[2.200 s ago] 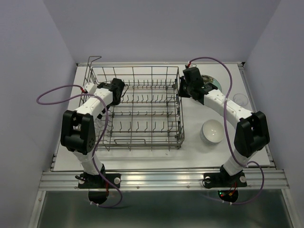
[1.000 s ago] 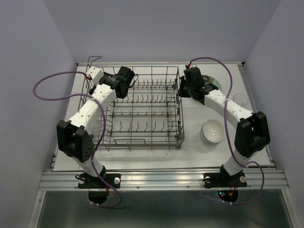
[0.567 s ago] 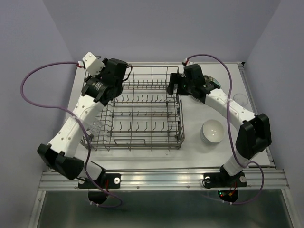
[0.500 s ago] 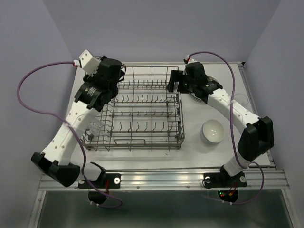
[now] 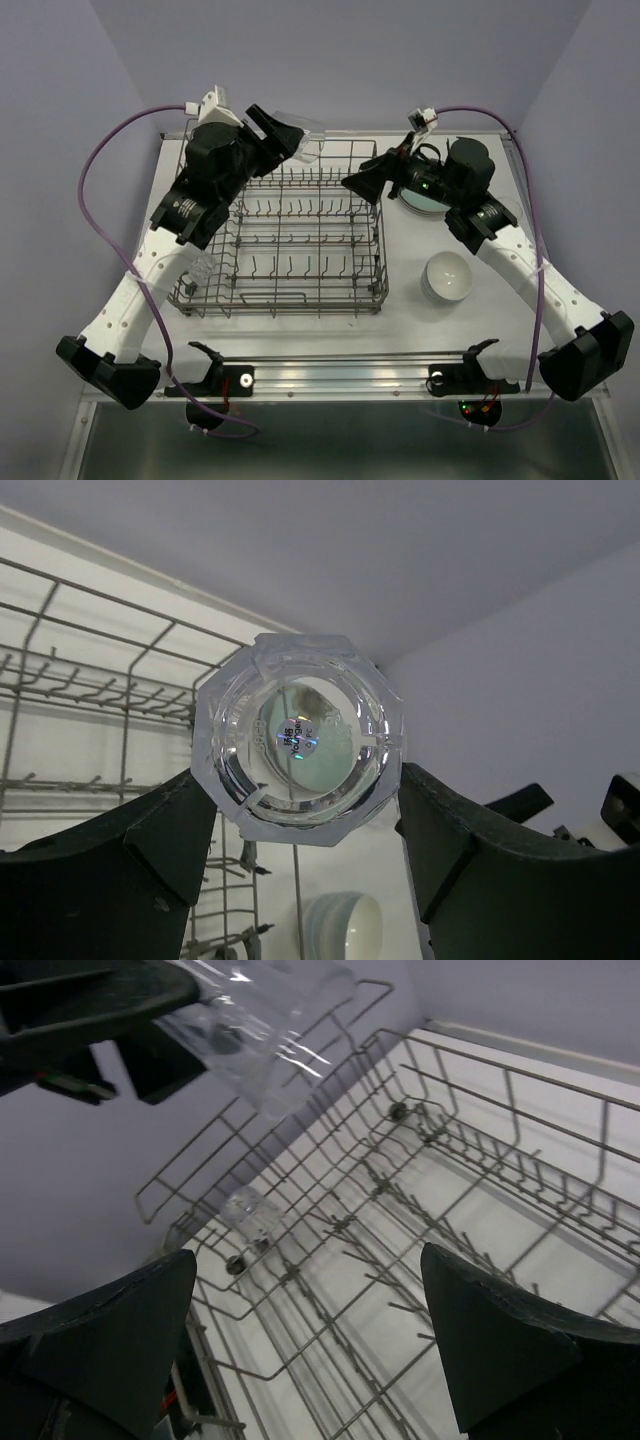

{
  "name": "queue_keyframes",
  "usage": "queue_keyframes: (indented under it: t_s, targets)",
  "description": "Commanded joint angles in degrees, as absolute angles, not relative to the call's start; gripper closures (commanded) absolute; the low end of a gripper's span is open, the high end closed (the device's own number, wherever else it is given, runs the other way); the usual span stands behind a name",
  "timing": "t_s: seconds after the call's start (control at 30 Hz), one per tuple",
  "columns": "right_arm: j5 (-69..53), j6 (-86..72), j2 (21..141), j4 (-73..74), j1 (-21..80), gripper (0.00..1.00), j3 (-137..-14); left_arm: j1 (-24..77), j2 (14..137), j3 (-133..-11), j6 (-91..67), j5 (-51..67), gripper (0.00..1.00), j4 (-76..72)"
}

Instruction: Unload the mixed dishes from the dish rack

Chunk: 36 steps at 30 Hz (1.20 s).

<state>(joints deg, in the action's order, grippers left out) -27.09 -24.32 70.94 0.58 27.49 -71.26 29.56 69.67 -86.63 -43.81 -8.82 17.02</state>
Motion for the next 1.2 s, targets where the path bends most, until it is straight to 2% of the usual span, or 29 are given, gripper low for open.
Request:
queue_keyframes:
  t_s: [0.0,0.2,0.3,0.33,0.5,0.63,0.67,0.73,0.77,0.8,0.87,0.9,1.03,1.17]
  targets:
    - [-41.84,-28.03,73.2,-15.02,27.95,0.0,-70.13,30.23,69.26,-84.64,-46.83,3.68,1.0,7.57]
    - [-43.24,-32.16,76.98,-22.74,27.95,0.01,-72.16,30.76,67.5,-80.95,-50.79,4.92,1.0,3.87]
    - [-43.59,-34.45,78.48,-26.79,28.48,0.06,-72.42,31.2,67.5,-79.98,-51.5,5.97,1.0,2.9]
    - [-44.29,-35.15,79.01,-27.68,28.48,0.14,-72.77,31.38,67.59,-79.72,-52.03,6.15,1.0,2.81]
    - [-45.53,-36.21,81.38,-30.14,29.0,0.36,-74.53,31.9,67.76,-78.14,-53.52,6.94,1.0,2.02]
    - [-45.44,-37.61,82.09,-32.24,29.53,0.66,-74.1,31.99,67.76,-77.08,-54.49,7.38,1.0,0.62]
    - [-45.0,-37.88,82.0,-32.69,29.53,0.76,-74.0,32.08,67.76,-76.82,-54.67,7.38,1.0,0.53]
    - [-44.82,-37.79,81.83,-33.05,29.53,0.83,-73.92,32.17,67.85,-76.82,-54.58,7.56,1.0,0.61]
    - [-44.39,-37.53,81.83,-32.44,29.53,0.91,-74.26,32.17,67.59,-76.73,-54.67,7.47,0.81,0.62]
    - [-43.95,-36.57,81.91,-29.04,29.53,0.94,-74.88,32.17,67.41,-76.64,-54.15,7.47,0.62,0.79]
    - [-40.81,-34.29,81.39,-26.64,29.53,0.99,-74.97,32.08,66.72,-76.55,-54.05,6.68,0.24,1.75]
    - [-39.48,-33.41,80.52,-25.5,29.53,0.99,-74.71,32.17,66.45,-76.55,-53.79,6.16,0.01,2.45]
    - [-26.33,-25.26,77.36,-12.27,29.53,0.99,-75.49,32.17,64.52,-78.04,-52.04,-1.72,0.01,9.9]
    - [-19.7,-20.75,74.71,0.5,26.12,0.99,-77.51,31.73,62.76,-79.19,-48.17,-8.07,0.01,15.72]
